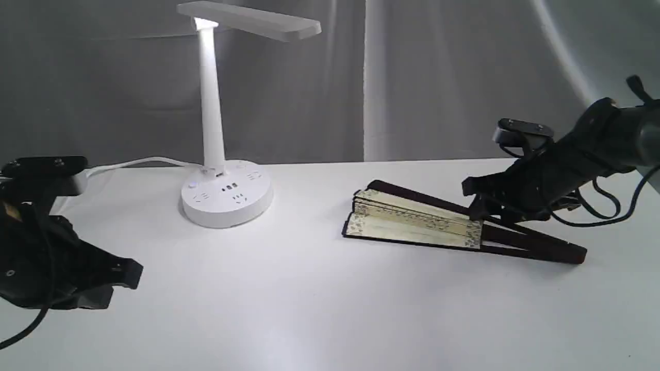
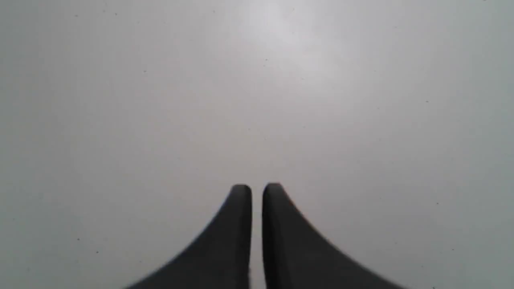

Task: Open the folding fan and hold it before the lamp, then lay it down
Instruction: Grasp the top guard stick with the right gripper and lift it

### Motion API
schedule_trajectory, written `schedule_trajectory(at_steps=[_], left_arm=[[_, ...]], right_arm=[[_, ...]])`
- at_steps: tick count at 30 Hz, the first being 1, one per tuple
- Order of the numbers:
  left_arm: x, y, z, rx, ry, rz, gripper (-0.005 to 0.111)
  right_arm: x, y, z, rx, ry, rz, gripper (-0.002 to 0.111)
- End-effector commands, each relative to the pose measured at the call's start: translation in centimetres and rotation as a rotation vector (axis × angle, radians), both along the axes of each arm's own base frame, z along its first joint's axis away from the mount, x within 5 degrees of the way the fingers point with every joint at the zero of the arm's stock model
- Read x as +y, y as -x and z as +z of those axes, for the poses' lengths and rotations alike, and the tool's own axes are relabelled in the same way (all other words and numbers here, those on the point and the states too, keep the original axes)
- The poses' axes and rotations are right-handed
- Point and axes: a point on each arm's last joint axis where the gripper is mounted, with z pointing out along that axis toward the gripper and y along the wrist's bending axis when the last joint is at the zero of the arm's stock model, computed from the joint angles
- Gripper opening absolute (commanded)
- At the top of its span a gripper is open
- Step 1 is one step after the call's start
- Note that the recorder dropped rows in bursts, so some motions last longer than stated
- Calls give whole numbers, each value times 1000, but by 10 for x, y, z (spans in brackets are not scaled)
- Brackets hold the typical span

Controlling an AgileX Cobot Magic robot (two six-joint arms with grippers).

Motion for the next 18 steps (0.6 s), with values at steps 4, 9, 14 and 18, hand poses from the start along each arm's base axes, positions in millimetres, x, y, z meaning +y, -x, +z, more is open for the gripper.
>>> schedule_trajectory(at_steps=[4, 9, 14, 18], left_arm=[[-2, -2, 3, -21, 7, -4, 4], [-2, -2, 3, -21, 7, -4, 4], [-2, -2, 3, -21, 7, -4, 4], [-2, -2, 3, -21, 7, -4, 4]], right_arm=[[1, 3, -11, 74, -59, -30, 52], [5, 12, -15, 173, -90, 13, 52], [9, 21, -6, 250, -124, 63, 52], [15, 27, -3, 303, -177, 117, 52]])
